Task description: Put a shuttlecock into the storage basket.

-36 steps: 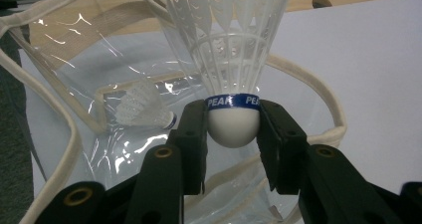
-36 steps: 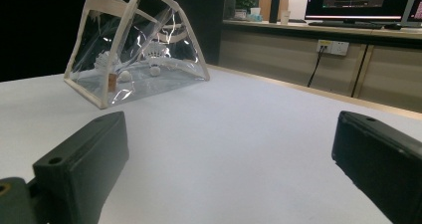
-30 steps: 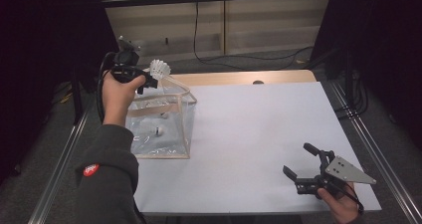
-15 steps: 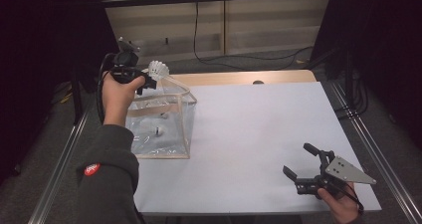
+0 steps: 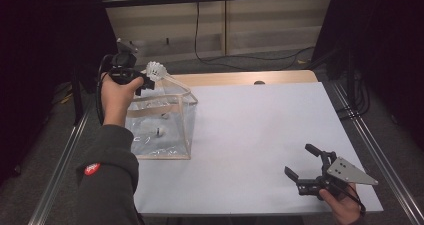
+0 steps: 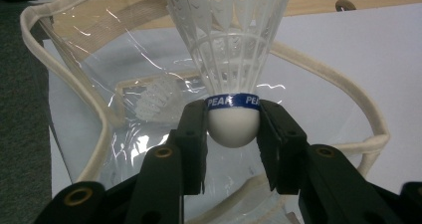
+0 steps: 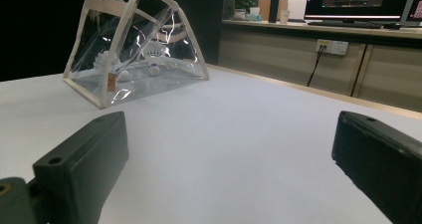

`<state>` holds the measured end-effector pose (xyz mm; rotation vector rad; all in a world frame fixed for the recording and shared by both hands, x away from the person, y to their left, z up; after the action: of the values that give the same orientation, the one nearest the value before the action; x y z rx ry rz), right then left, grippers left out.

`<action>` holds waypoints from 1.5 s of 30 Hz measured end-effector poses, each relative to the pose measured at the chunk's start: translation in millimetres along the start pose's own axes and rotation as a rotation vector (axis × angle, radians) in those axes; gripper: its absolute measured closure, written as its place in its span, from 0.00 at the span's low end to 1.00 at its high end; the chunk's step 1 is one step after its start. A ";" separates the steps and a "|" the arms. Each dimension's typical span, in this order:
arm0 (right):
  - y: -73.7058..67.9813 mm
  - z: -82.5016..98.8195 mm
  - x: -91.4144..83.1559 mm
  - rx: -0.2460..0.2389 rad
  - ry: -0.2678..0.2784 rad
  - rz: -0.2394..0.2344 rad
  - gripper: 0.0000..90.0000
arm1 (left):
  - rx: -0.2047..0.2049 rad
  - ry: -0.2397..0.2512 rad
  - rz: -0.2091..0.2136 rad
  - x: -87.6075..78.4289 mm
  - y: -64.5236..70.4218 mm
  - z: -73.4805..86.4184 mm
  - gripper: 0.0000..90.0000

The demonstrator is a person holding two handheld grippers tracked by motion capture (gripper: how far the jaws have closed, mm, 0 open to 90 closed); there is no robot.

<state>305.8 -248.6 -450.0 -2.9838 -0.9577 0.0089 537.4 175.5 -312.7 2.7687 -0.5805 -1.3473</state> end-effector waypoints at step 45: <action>0.5 1.4 1.0 -0.004 -0.006 -0.003 0.01 | 0.057 0.006 0.119 -6.9 24.5 2.5 0.48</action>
<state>306.9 -248.4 -451.4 -2.9873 -0.9644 0.0154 523.7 155.3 -305.0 2.7309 -0.7819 -1.3172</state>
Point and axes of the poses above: each handheld gripper's, and its own axes: x roughly forward along the jaws, z roughly out of its underside, y roughly to its right, the point moved 8 cm from there along x, roughly forward along the jaws, and after that the axes turned 6 degrees about y, right-handed, at the moved point
